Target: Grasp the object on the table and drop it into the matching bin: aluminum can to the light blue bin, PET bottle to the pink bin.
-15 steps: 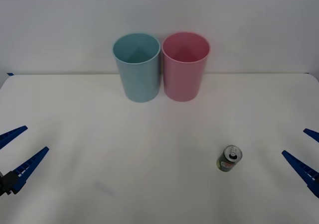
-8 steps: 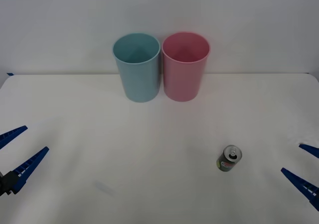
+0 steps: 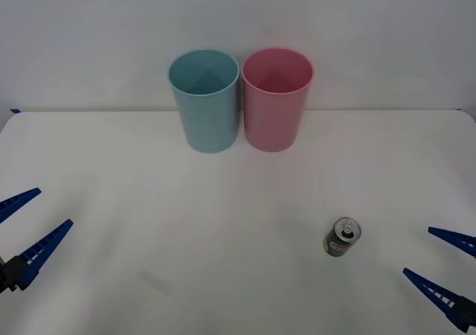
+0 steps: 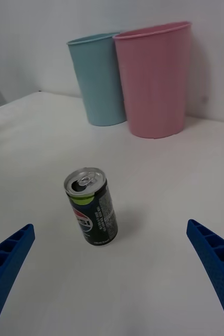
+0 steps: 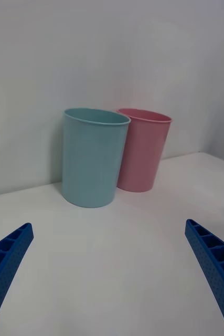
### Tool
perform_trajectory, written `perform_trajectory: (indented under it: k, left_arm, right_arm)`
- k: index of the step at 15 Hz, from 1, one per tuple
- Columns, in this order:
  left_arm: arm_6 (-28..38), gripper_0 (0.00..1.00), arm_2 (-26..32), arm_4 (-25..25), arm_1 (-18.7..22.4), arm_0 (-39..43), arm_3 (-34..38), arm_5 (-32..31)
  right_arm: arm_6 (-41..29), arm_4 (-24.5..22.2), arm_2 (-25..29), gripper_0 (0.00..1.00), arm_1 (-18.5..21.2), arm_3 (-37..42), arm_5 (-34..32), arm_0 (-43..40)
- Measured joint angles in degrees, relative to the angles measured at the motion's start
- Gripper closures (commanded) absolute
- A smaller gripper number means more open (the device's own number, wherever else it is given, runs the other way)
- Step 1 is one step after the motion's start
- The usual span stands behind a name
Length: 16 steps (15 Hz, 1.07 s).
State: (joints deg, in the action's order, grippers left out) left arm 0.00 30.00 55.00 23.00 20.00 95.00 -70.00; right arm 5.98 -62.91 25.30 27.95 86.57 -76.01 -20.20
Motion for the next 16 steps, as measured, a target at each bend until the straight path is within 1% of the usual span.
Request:
perform_trajectory:
  k: [1,4,7,13,16]
  left_arm:
    - [0.0,0.0,0.0,0.0,0.0,0.0,0.0,0.0]
    - [0.0,0.0,0.0,0.0,0.0,0.0,0.0,0.0]
    - [0.0,0.0,0.0,0.0,0.0,0.0,0.0,0.0]
    - [0.0,0.0,0.0,0.0,0.0,0.0,0.0,0.0]
    - [0.0,0.0,0.0,0.0,0.0,0.0,0.0,0.0]
  right_arm:
    - [0.63,-0.2,-0.69,0.0,0.0,-0.43,0.08,0.2]
    - [6.1,-0.49,-2.04,0.0,0.0,-3.66,0.46,1.9]
    - [7.23,-0.89,-3.64,0.0,-0.01,-5.41,1.03,3.14]
    - [8.5,-0.32,-10.2,0.0,-0.14,-5.48,7.86,4.72]
    - [9.17,-0.25,-12.86,0.0,-1.0,-5.5,10.91,6.08]
